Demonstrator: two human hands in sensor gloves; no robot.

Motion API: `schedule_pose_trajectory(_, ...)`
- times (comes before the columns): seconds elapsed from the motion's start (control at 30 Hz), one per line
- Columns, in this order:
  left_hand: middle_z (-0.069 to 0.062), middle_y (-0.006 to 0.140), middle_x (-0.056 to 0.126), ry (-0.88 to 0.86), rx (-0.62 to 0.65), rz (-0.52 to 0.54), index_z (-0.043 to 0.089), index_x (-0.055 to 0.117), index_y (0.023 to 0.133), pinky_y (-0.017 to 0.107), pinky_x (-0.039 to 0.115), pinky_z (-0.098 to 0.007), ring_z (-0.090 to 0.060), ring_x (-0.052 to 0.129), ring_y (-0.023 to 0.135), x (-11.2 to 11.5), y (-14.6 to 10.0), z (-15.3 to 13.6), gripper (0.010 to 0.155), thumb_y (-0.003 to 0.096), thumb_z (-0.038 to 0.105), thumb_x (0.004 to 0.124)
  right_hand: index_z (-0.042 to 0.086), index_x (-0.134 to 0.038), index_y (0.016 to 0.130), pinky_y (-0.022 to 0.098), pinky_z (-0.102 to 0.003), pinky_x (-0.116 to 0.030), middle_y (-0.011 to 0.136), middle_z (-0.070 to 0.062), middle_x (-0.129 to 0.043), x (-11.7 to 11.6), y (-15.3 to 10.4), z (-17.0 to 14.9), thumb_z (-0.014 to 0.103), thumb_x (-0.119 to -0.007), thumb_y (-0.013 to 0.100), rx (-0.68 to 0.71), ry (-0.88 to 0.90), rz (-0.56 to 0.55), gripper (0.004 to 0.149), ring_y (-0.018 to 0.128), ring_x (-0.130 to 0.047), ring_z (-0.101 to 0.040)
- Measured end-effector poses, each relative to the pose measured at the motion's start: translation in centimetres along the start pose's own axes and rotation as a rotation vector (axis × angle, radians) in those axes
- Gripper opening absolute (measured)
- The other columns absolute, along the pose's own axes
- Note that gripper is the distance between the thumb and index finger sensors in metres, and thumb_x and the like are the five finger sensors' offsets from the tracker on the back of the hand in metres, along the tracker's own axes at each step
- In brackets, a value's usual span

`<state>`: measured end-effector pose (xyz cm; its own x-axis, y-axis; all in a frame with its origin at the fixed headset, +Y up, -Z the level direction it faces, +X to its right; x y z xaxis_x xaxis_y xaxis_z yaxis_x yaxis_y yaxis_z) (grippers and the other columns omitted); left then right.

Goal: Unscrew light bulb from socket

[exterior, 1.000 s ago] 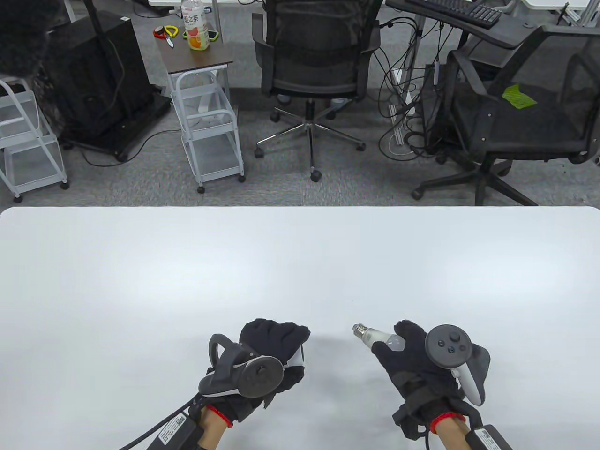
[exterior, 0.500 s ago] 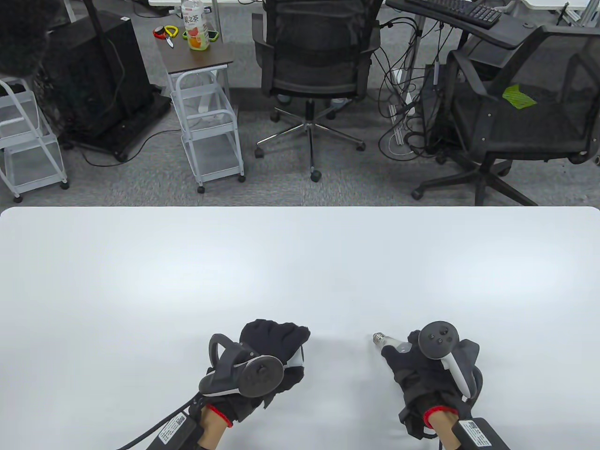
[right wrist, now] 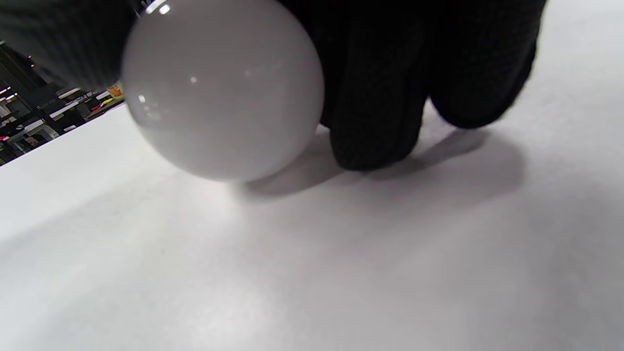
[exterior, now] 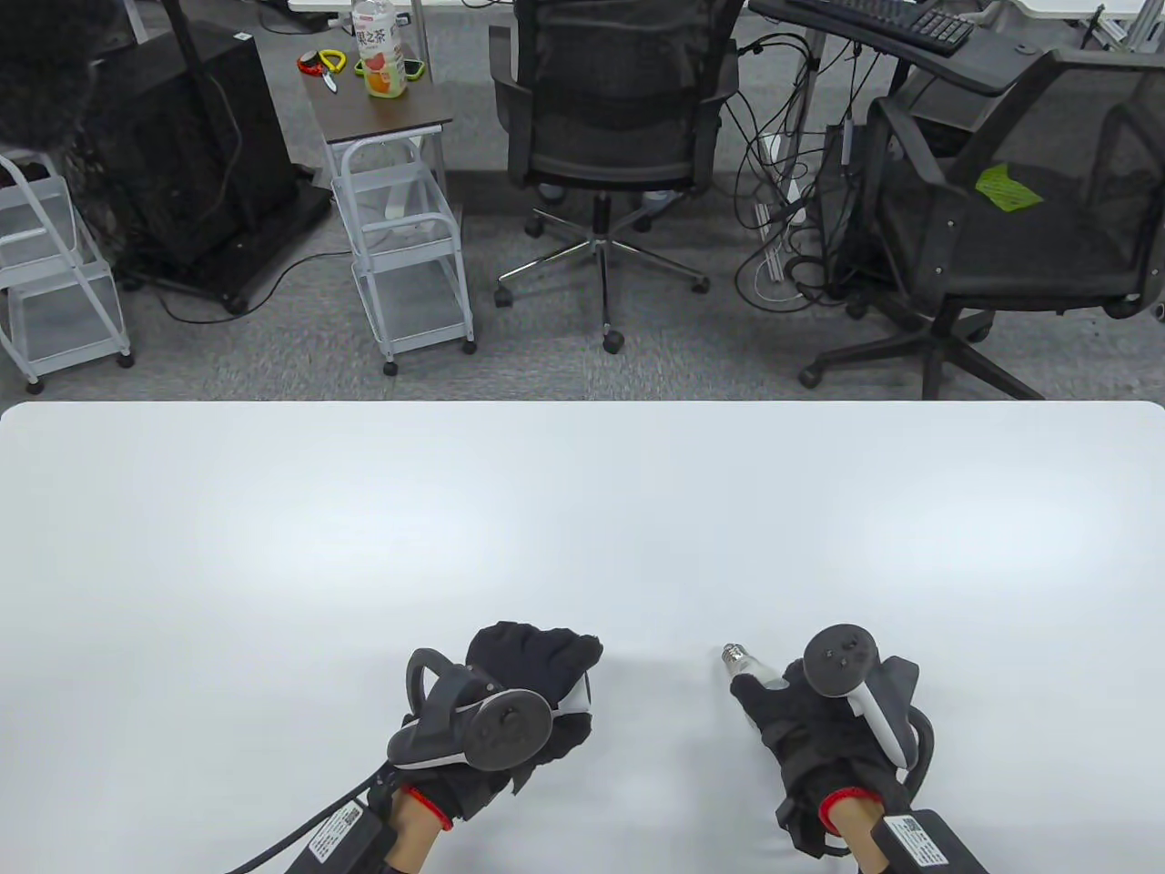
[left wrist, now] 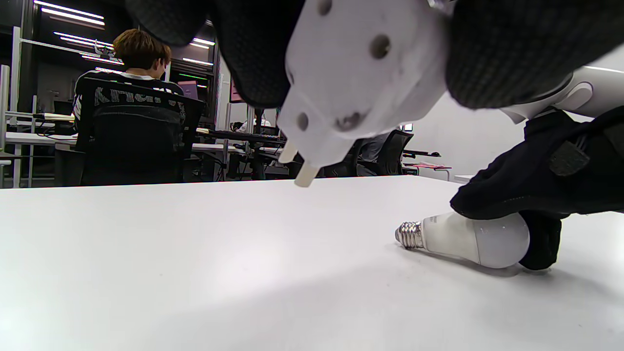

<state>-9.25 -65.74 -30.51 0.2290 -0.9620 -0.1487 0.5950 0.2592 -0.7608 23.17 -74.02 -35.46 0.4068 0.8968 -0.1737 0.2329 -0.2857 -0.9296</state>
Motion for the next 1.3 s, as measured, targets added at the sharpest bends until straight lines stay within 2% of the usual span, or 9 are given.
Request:
schedule_pose_trajectory(0.63,-0.018,0.101,0.086,-0.002,-0.005,-0.005,0.008,0.077,0.103,0.069,0.062,-0.067,-0.044,0.094,0.084,0.1,0.1,0.0,0.080,0.0360,0.046,0.100,0.012,-0.069,0.090,0.049,-0.051,-0.084,0.083,-0.017,-0.086,-0.3,-0.1,0.3,0.077,-0.072,0.037,0.012,-0.030,0.008,0.084,0.056,-0.100,-0.023)
schedule_pose_trajectory(0.8,-0.018,0.100,0.086,0.001,-0.017,0.009,0.009,0.077,0.103,0.070,0.061,-0.067,-0.043,0.093,0.085,0.0,0.0,-0.1,0.080,0.0363,0.047,0.100,0.010,-0.067,0.092,0.050,-0.052,-0.084,0.086,-0.020,-0.083,-0.2,-0.2,0.4,0.078,-0.069,0.036,0.021,-0.021,0.002,0.089,0.057,-0.100,-0.025)
schedule_pose_trajectory(0.93,-0.015,0.101,0.087,0.009,-0.064,0.022,0.012,0.078,0.103,0.073,0.053,-0.066,-0.043,0.082,0.091,0.0,-0.1,-0.5,0.079,0.0366,0.048,0.100,0.008,-0.063,0.095,0.050,-0.054,-0.082,0.089,-0.023,-0.080,0.2,-0.4,0.4,0.079,-0.068,0.036,0.028,-0.035,-0.010,0.093,0.059,-0.099,-0.028)
schedule_pose_trajectory(1.03,-0.013,0.102,0.087,0.030,-0.148,0.015,0.014,0.078,0.104,0.073,0.047,-0.064,-0.041,0.072,0.091,0.3,-0.1,-1.4,0.078,0.0371,0.049,0.099,0.008,-0.061,0.097,0.050,-0.054,-0.081,0.090,-0.024,-0.079,1.1,-1.0,0.6,0.080,-0.067,0.036,0.039,-0.074,-0.053,0.095,0.060,-0.098,-0.029)
schedule_pose_trajectory(1.2,-0.017,0.101,0.087,-0.040,-0.282,-0.038,0.010,0.078,0.103,0.068,0.059,-0.065,-0.043,0.084,0.082,1.9,-0.2,-3.2,0.078,0.0374,0.045,0.101,0.009,-0.061,0.097,0.049,-0.054,-0.082,0.089,-0.023,-0.080,3.2,-2.6,1.1,0.080,-0.066,0.036,0.082,-0.116,-0.158,0.094,0.058,-0.099,-0.029)
schedule_pose_trajectory(1.3,-0.018,0.098,0.089,-0.015,-0.339,-0.073,0.009,0.079,0.101,0.064,0.069,-0.065,-0.044,0.095,0.081,3.0,-0.2,-4.1,0.078,0.0363,0.045,0.102,0.008,-0.064,0.096,0.048,-0.054,-0.083,0.087,-0.023,-0.082,4.5,-3.6,1.3,0.079,-0.066,0.036,0.115,-0.085,-0.226,0.093,0.057,-0.099,-0.028)
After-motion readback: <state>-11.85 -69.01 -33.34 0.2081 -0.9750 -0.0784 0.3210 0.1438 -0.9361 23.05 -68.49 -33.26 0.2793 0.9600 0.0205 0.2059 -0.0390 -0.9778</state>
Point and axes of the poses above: the tracker on the back of each hand, its own z axis roughly to the thumb side, its own y axis roughly from the wrist to the fingertips, x = y × z, the point moved 1 cm from there along y, roughly from the wrist to the fingertips
